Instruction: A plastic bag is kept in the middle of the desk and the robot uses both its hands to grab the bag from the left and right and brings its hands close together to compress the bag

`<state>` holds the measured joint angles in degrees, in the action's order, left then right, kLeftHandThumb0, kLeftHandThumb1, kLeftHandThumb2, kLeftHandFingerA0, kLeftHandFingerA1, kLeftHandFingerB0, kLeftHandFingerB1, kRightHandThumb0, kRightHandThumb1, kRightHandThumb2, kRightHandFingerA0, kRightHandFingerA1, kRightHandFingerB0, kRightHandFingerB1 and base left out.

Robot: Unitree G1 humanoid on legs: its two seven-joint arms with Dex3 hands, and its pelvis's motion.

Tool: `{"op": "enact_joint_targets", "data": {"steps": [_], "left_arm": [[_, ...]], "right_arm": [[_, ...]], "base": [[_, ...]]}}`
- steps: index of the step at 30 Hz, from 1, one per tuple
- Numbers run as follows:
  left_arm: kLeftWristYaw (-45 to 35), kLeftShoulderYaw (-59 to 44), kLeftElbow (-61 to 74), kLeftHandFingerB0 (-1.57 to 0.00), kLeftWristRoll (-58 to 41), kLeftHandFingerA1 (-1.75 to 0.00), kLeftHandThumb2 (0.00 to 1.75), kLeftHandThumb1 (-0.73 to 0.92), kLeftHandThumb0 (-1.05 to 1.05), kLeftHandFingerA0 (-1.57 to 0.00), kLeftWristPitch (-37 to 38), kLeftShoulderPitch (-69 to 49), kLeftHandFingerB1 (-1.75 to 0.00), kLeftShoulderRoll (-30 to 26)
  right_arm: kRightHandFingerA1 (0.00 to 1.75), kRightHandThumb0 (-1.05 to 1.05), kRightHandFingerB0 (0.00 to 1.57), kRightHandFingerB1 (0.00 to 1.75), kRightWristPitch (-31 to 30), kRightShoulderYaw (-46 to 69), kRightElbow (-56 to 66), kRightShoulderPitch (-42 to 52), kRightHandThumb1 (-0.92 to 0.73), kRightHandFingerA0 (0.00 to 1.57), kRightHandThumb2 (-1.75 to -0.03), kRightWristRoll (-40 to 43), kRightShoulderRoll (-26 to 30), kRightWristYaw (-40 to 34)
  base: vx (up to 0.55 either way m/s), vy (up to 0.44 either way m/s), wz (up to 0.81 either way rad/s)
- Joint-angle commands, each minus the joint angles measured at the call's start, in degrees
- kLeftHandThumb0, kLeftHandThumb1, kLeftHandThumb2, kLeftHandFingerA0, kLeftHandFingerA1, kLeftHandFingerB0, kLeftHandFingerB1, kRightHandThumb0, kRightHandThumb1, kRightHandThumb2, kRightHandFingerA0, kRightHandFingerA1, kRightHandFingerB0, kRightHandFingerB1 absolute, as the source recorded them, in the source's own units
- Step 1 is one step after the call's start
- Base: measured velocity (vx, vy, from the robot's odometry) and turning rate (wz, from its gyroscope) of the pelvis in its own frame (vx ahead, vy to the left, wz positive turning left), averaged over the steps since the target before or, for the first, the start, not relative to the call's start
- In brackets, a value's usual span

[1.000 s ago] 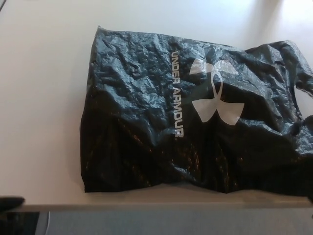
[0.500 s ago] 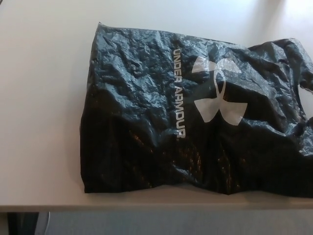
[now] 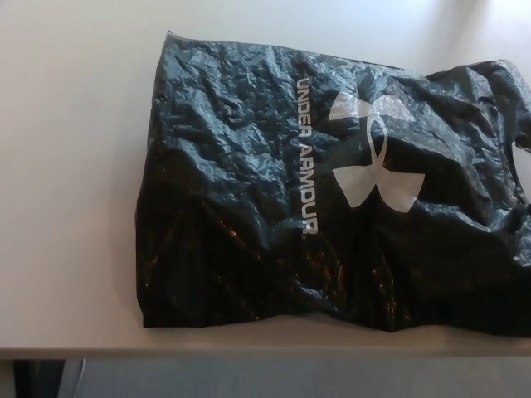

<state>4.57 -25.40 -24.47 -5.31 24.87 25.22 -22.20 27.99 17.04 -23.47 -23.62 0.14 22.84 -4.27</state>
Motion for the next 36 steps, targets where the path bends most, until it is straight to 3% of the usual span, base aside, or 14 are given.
{"op": "enact_joint_targets", "data": {"steps": [1, 6, 10, 16, 18, 19, 23, 24, 25, 30, 31, 36], "left_arm": [[6.1, 1.4, -13.5, -0.71, 0.8, -1.3, 0.63, 0.74, -0.25, -0.76, 1.3, 0.1, -0.84, 7.9], [9.0, 2.0, -20.2, -0.78, 1.7, -1.25, 0.63, 0.75, -0.29, -0.84, -2.6, 0.3, -0.94, 9.1], [10.3, 3.4, -23.1, -0.75, 1.9, -1.23, 0.62, 0.76, -0.3, -0.78, -4.1, 0.7, -0.88, 10.4], [12.7, 7.4, -26.2, -0.69, 2.8, -1.23, 0.63, 0.78, -0.31, -0.73, -5.5, 1.2, -0.83, 15.9], [13.9, 8.2, -28.0, -0.72, 2.3, -1.25, 0.63, 0.76, -0.33, -0.78, -5.3, 2.0, -0.84, 19.1], [15.0, 9.3, -28.0, -0.72, 3.3, -1.28, 0.63, 0.77, -0.33, -0.78, -5.9, 1.9, -0.86, 20.2], [15.8, 11.5, -27.7, -0.66, 2.6, -1.36, 0.66, 0.8, -0.32, -0.71, -6.1, 1.4, -0.87, 27.3], [16.0, 11.8, -27.5, -0.66, 2.6, -1.36, 0.66, 0.8, -0.32, -0.71, -6.5, 1.3, -0.87, 28.0], [16.4, 12.8, -26.5, -0.64, 2.9, -1.37, 0.66, 0.81, -0.31, -0.68, -6.5, 0.6, -0.91, 30.0], [18.4, 16.8, -24.1, -0.63, 5.4, -1.38, 0.67, 0.83, -0.35, -0.71, -6.0, -0.7, -0.91, 34.7], [19.3, 18.2, -22.6, -0.61, 6.3, -1.33, 0.67, 0.84, -0.33, -0.67, -7.0, -0.9, -0.86, 36.4], [19.3, 22.7, -16.8, -0.53, 7.3, -1.38, 0.68, 0.86, -0.31, -0.6, -7.9, -2.7, -0.92, 40.6]], "right_arm": [[0.73, -0.26, 0.78, 0.59, -2.3, -3.5, -15.6, -0.5, -0.63, 0.94, -0.58, -6.3, -3.8, -7.8], [0.75, -0.26, 0.77, 0.59, -2.3, -5.7, -22.5, -0.8, -0.64, 0.93, -0.59, -7.2, -5.9, -10.3], [0.73, -0.26, 0.74, 0.58, -2.2, -6.9, -25.7, -1.7, -0.66, 0.91, -0.58, -7.3, -7.2, -11.2], [0.74, -0.25, 0.77, 0.58, -4.5, -11.4, -29.3, -3.2, -0.66, 0.9, -0.59, -9.3, -13.0, -13.2], [0.76, -0.28, 0.75, 0.58, -4.7, -13.0, -29.1, -2.9, -0.65, 0.86, -0.59, -9.4, -16.7, -14.0], [0.82, -0.31, 0.72, 0.72, -4.9, -13.4, -29.0, -2.5, -0.52, 0.81, -0.88, -9.1, -18.0, -13.8], [0.83, -0.27, 0.69, 0.72, -4.7, -15.7, -28.4, -1.5, -0.54, 0.8, -0.89, -9.4, -23.0, -14.7], [0.83, -0.27, 0.69, 0.72, -4.6, -15.9, -28.4, -1.5, -0.54, 0.8, -0.89, -9.3, -23.7, -14.7], [0.81, -0.27, 0.71, 0.6, -4.6, -16.6, -28.2, -1.3, -0.69, 0.84, -0.6, -9.6, -25.2, -15.2], [0.87, -0.28, 0.69, 0.63, -3.3, -17.0, -26.8, -1.5, -0.71, 0.8, -0.61, -7.9, -30.1, -15.1], [0.85, -0.28, 0.7, 0.62, -3.8, -17.6, -25.3, -1.6, -0.72, 0.8, -0.61, -8.5, -30.9, -15.6], [0.9, -0.27, 0.68, 0.66, -3.2, -19.5, -20.1, -1.4, -0.72, 0.8, -0.61, -10.2, -32.9, -16.1]], "base": [[0.0, 0.0, 0.0], [0.0, 0.0, 0.0], [0.0, 0.0, 0.0], [0.0, 0.0, 0.0], [0.0, 0.0, 0.0], [0.0, 0.0, 0.0], [0.0, 0.0, 0.0], [0.0, 0.0, 0.0], [0.0, 0.0, 0.0], [0.0, 0.0, 0.0], [0.0, 0.0, 0.0], [0.0, 0.0, 0.0]]}}
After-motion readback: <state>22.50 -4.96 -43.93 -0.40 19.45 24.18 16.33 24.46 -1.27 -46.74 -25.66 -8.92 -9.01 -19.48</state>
